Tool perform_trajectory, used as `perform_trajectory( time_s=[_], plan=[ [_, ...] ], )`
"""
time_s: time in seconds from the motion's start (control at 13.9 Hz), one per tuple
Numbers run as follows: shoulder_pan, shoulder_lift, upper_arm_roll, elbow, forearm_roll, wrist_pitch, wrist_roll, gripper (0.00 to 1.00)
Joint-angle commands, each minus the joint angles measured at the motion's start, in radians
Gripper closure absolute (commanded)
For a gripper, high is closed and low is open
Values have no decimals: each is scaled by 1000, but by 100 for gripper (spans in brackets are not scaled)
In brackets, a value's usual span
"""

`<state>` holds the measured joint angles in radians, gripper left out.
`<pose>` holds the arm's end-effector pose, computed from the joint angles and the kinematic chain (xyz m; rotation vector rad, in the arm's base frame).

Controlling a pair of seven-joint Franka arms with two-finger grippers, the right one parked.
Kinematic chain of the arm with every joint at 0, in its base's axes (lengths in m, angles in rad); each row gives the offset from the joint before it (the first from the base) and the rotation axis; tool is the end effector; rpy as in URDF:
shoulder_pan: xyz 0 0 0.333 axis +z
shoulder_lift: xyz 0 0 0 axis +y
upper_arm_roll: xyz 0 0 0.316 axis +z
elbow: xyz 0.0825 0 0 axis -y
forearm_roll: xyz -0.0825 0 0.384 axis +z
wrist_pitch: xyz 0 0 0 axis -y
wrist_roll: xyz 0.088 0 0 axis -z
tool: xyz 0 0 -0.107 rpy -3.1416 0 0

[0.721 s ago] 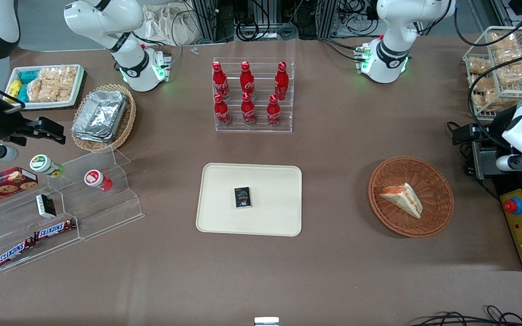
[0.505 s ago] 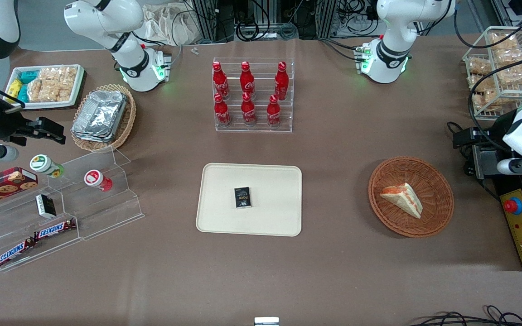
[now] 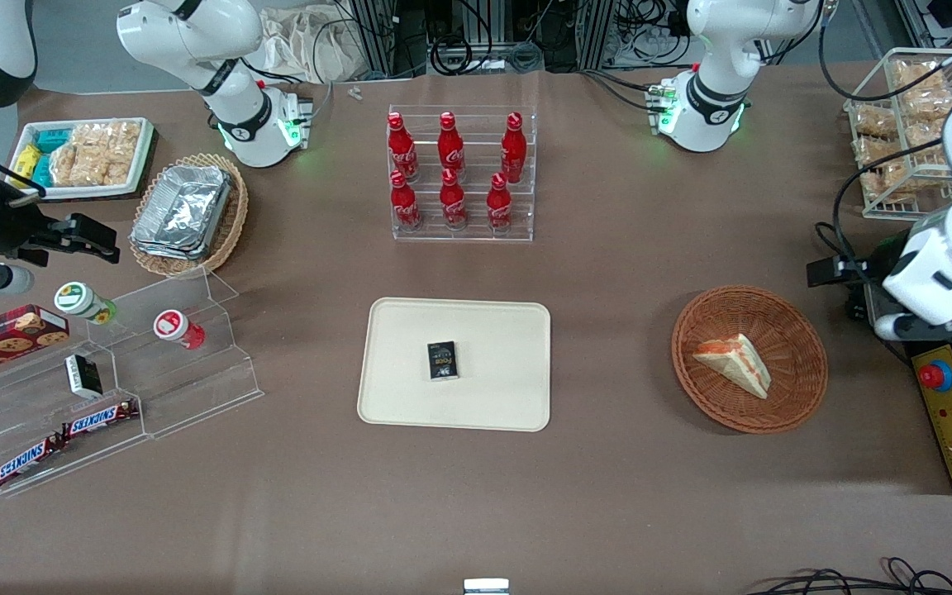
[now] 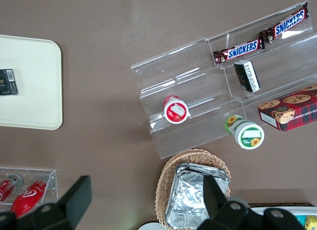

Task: Place sandwich from basket to tray
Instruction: 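Move the left gripper over the wrapped sandwich in the wicker basket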

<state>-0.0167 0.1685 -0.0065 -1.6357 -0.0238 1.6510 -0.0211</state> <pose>0.5974 -0.0160 0.5030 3.1112 0.0025 -0.2396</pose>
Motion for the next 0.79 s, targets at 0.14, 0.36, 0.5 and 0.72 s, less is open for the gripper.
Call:
perform_trajectory(
  time_s=[0.14,0.36,0.5,0.72],
  plan=[
    [-14,-15,7,-232,-15,318,-225,1],
    [-19,-20,3,-357,-13,505,-318,1],
    [-19,-1,0,-389,-16,553,-391,1],
    [-26,54,-1,-400,-27,663,-544,1]
  ],
)
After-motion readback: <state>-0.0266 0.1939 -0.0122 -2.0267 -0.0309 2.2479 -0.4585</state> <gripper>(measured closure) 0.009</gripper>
